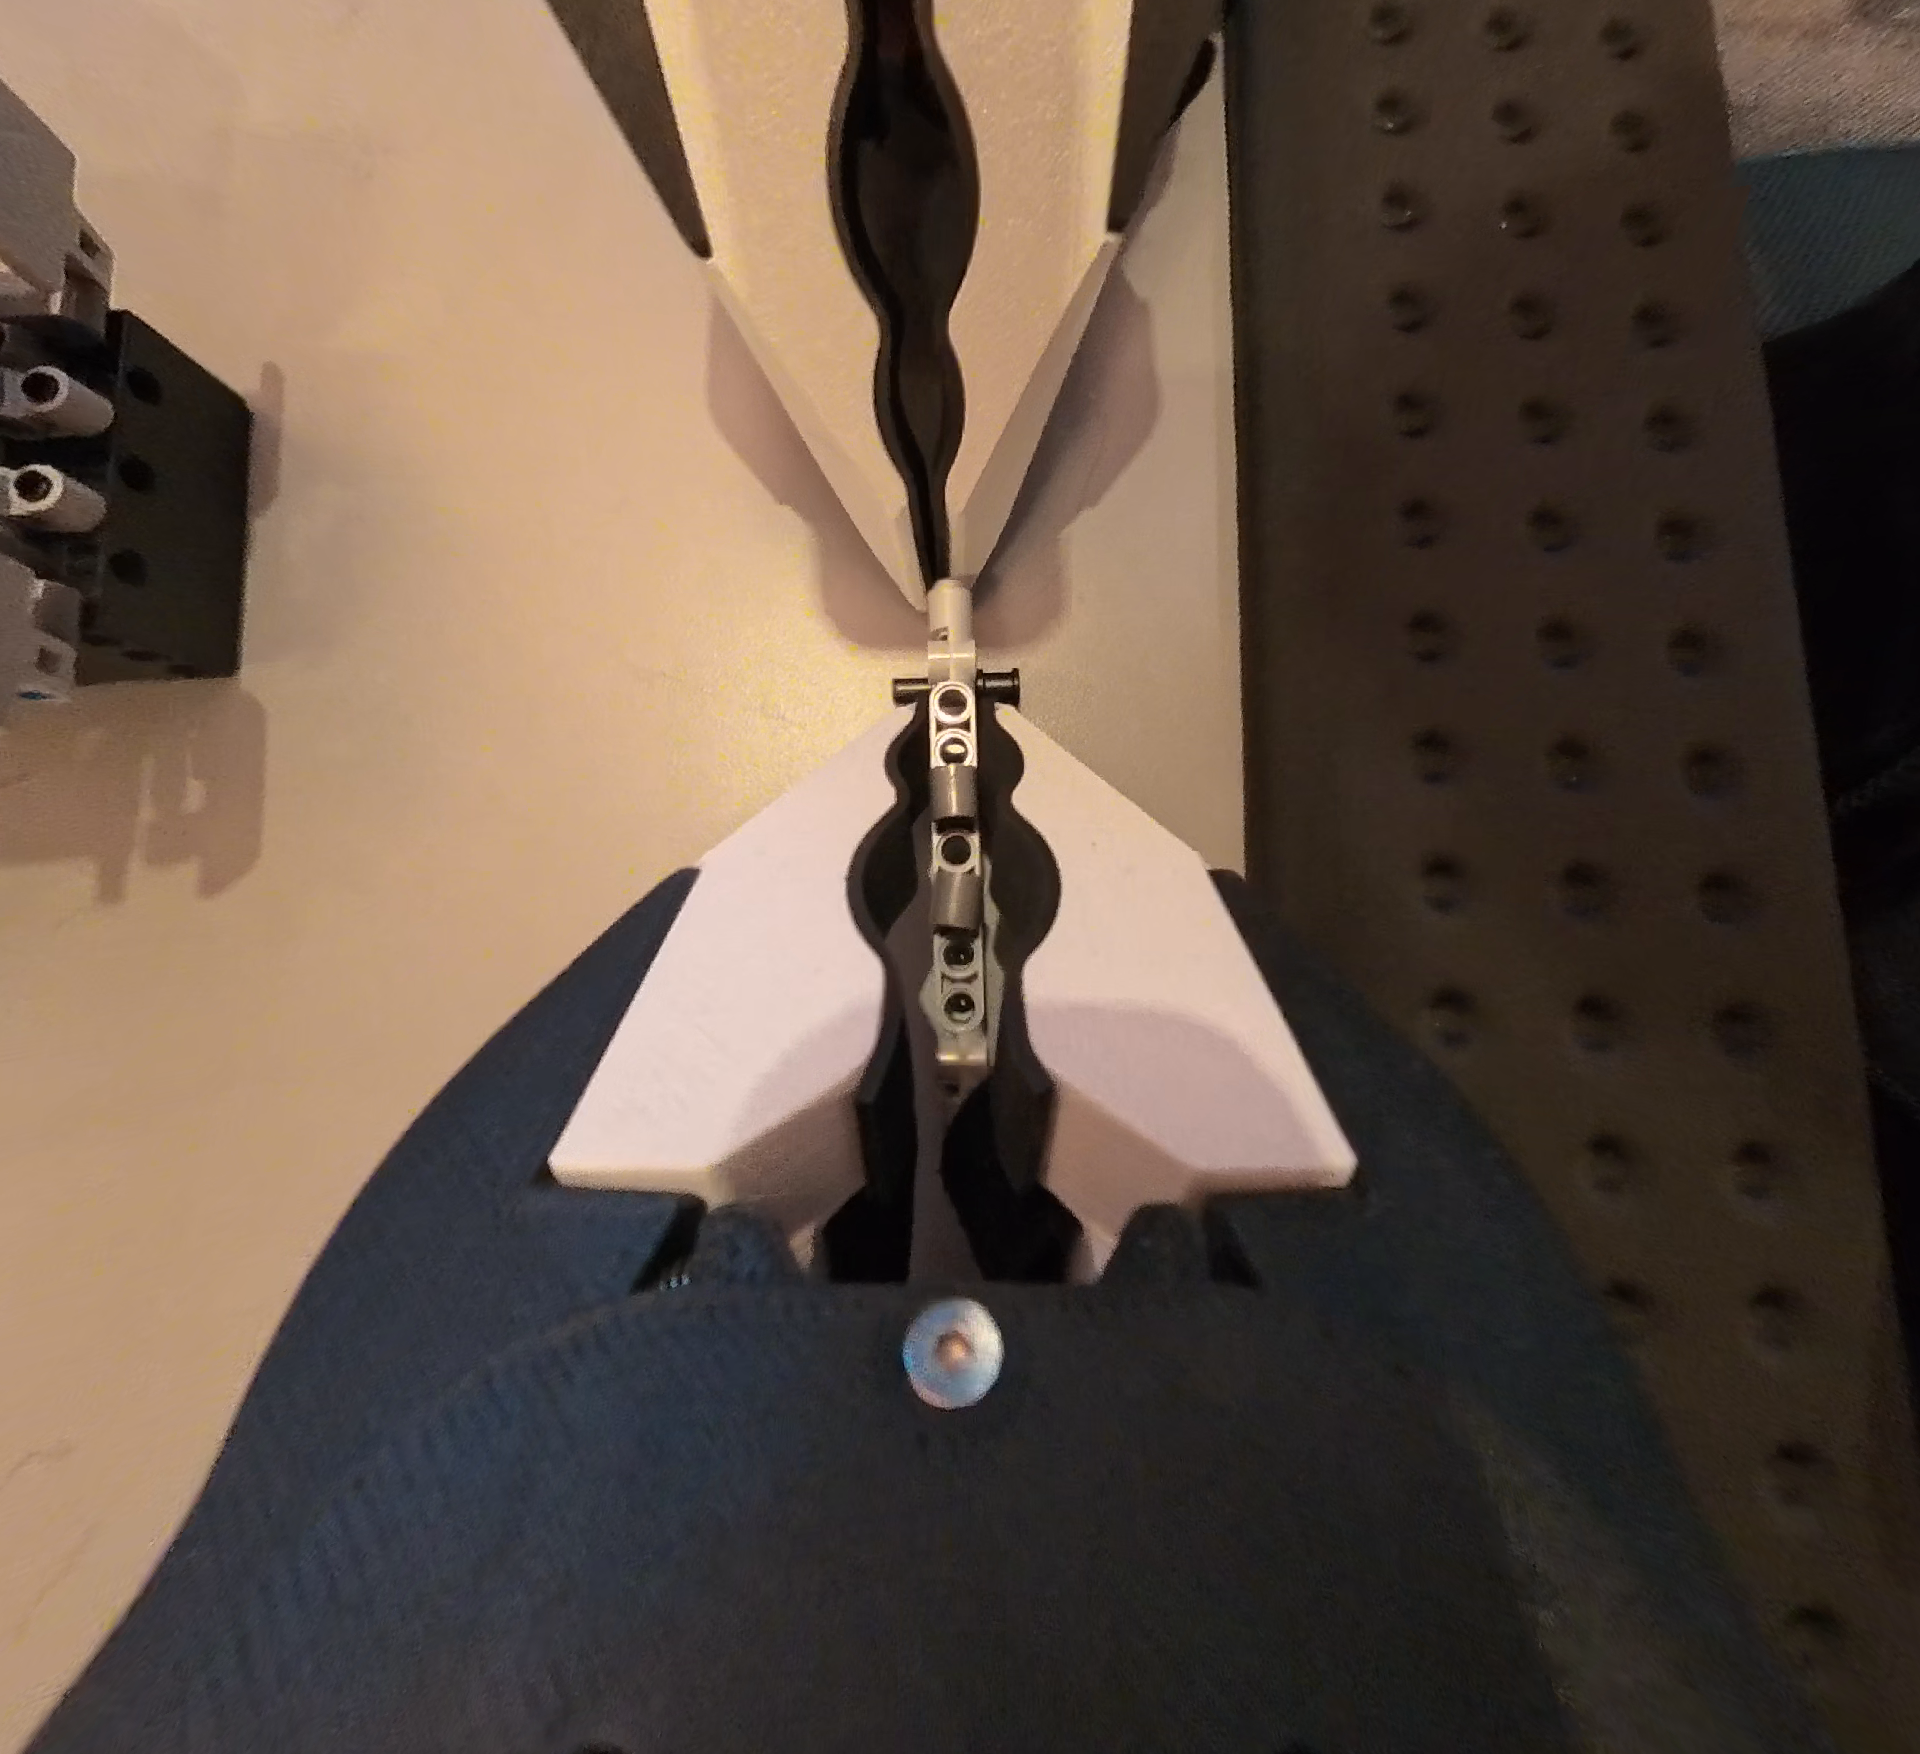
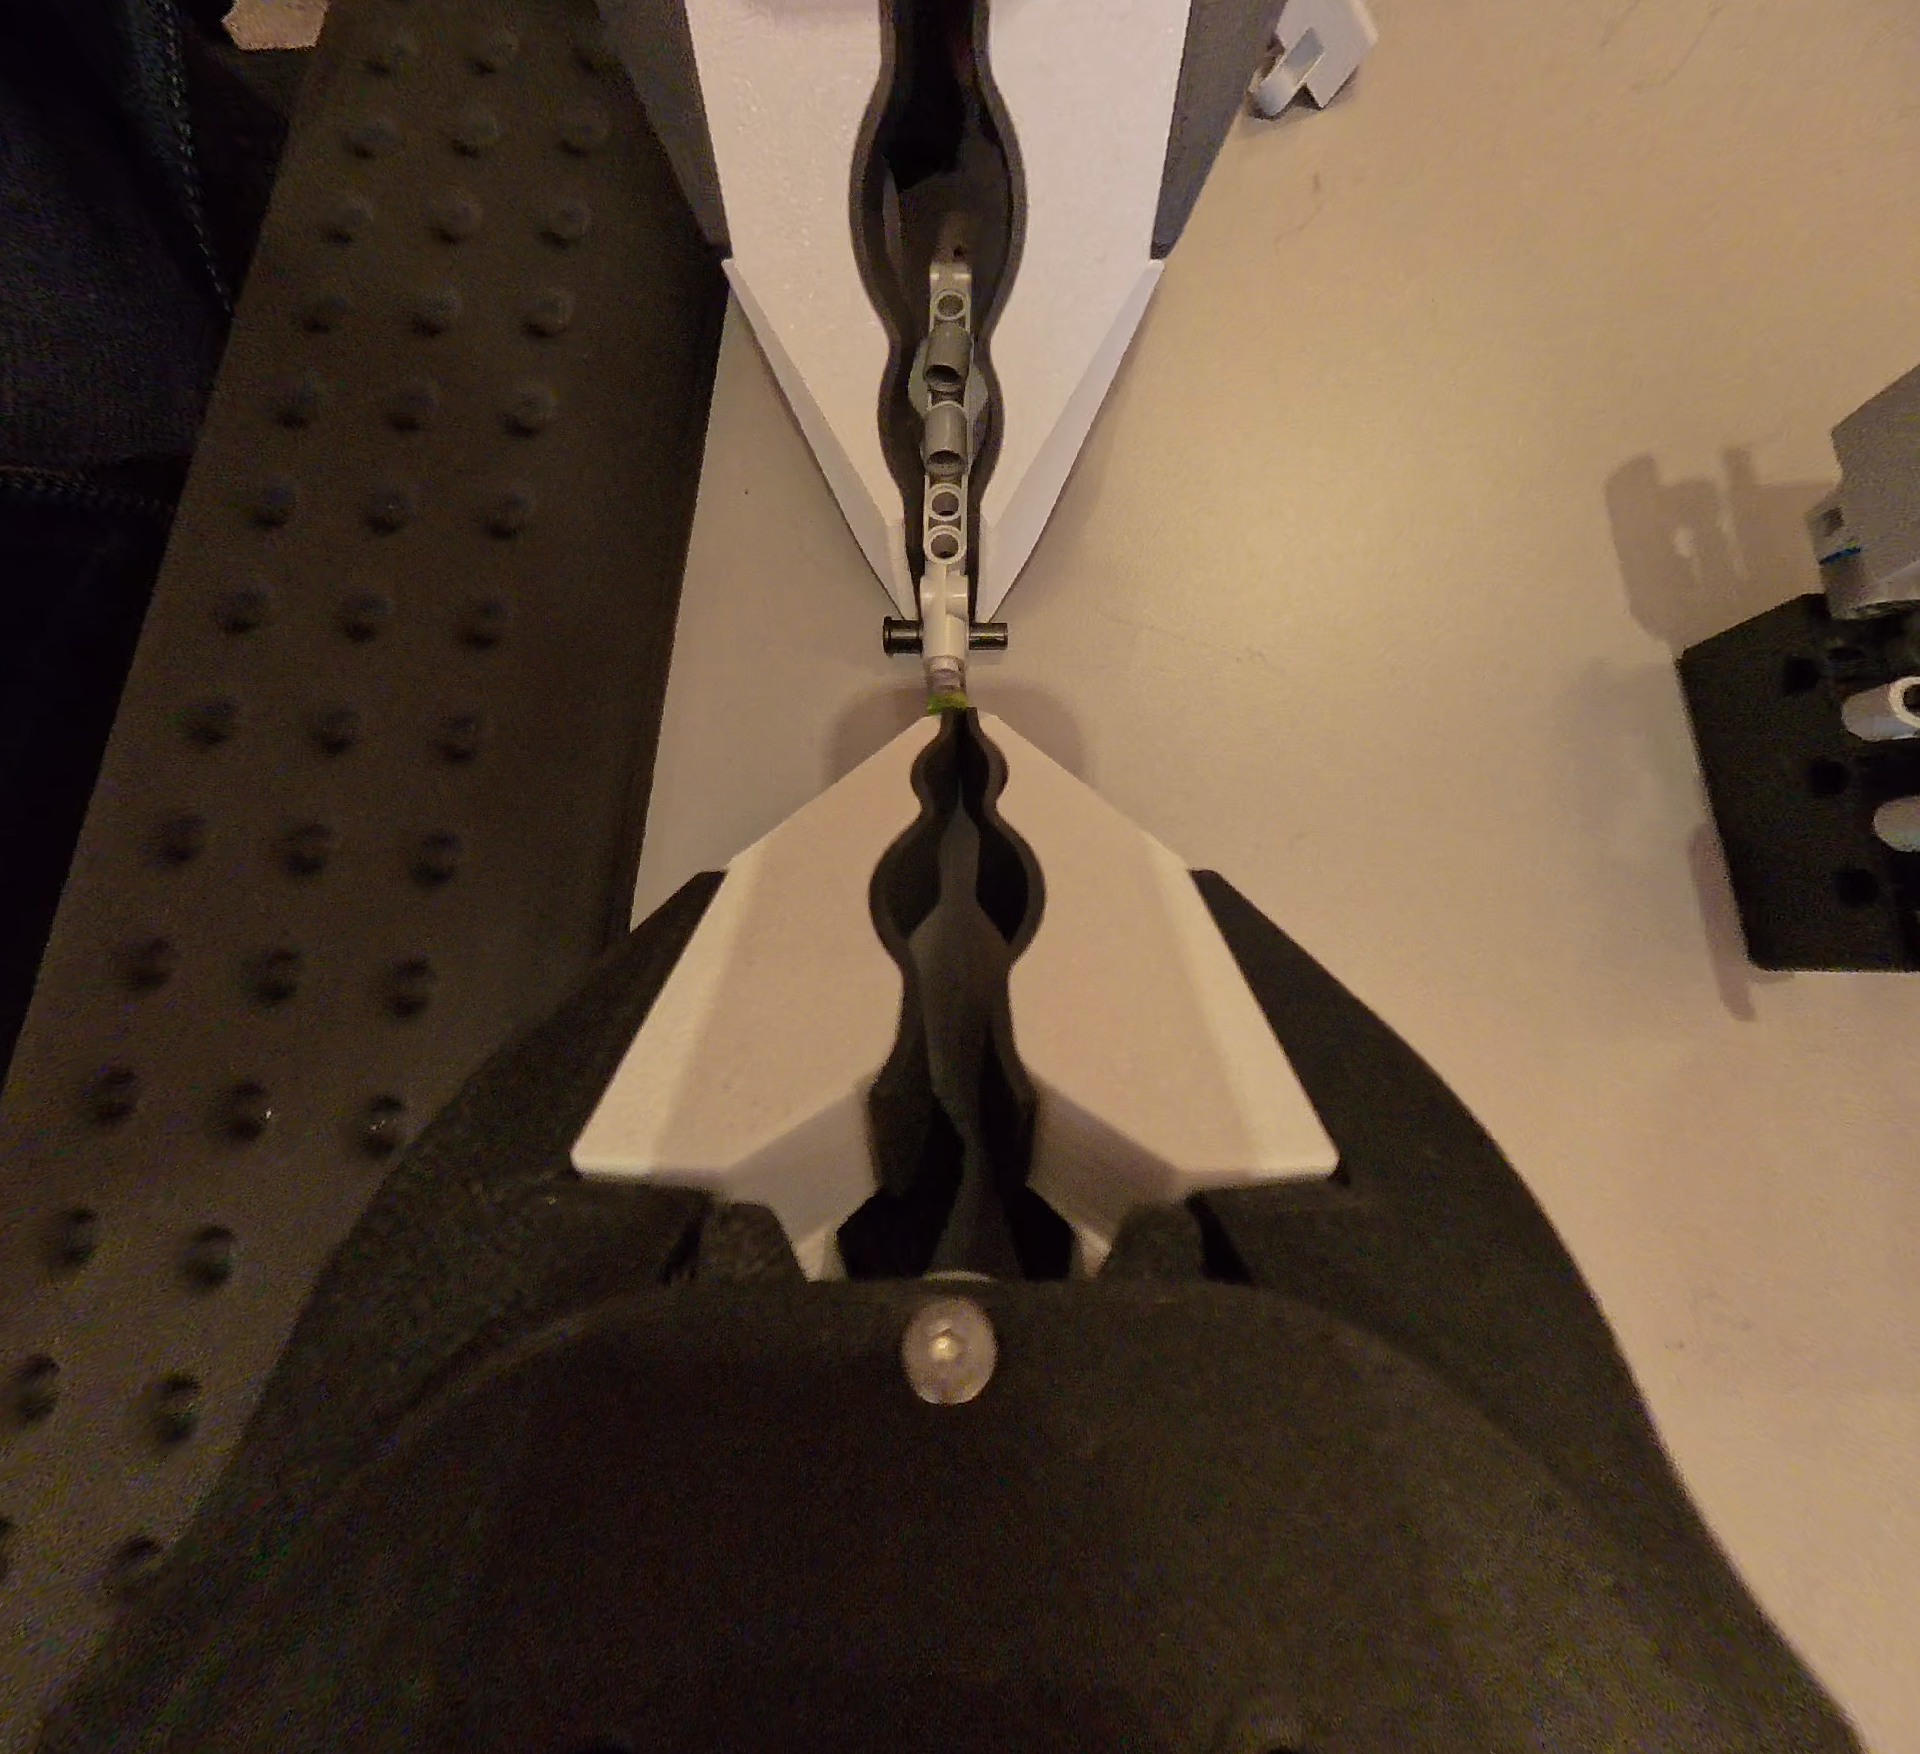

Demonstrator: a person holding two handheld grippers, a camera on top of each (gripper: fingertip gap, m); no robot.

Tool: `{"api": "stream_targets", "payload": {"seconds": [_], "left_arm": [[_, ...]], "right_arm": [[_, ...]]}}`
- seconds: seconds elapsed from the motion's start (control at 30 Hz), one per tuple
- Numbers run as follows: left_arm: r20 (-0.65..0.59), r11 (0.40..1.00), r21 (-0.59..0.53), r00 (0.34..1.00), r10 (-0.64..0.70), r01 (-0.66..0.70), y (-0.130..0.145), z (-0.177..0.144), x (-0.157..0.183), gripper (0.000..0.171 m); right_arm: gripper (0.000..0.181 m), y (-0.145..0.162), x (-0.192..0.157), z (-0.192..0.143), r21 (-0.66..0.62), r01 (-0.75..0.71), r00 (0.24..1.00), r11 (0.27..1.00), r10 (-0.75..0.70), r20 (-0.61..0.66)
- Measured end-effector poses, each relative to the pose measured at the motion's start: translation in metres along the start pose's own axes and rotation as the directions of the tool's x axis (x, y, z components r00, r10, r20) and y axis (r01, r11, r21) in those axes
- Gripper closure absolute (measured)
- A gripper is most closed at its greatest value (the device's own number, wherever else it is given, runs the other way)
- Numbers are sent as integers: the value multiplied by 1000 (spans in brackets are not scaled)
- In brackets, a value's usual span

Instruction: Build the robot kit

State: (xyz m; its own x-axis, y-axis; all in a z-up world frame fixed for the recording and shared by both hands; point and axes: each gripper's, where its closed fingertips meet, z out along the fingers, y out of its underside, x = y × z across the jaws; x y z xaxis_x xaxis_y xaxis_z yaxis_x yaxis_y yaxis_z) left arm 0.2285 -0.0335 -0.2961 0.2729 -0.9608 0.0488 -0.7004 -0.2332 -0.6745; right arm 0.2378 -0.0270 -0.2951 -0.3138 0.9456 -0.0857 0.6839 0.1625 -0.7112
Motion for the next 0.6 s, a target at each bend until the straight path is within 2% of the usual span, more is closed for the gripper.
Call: {"api": "stream_targets", "payload": {"seconds": [0.23, 0.47, 0.6], "left_arm": [[-34, 998, 33, 998, -50, 51, -1, 0, 0, 167], [-21, 998, 36, 999, -44, 45, -1, 0, 0, 167], [-2, 999, 31, 1000, -25, 25, -2, 1, 0, 167]], "right_arm": [[181, -1, 0, 1, 13, -12, 1000, 1000, 12, -1], [181, 0, 1, 0, -8, 1, 1000, 1000, -1, -28], [181, -8, 5, -21, 69, -16, 998, 997, 21, -62]]}}
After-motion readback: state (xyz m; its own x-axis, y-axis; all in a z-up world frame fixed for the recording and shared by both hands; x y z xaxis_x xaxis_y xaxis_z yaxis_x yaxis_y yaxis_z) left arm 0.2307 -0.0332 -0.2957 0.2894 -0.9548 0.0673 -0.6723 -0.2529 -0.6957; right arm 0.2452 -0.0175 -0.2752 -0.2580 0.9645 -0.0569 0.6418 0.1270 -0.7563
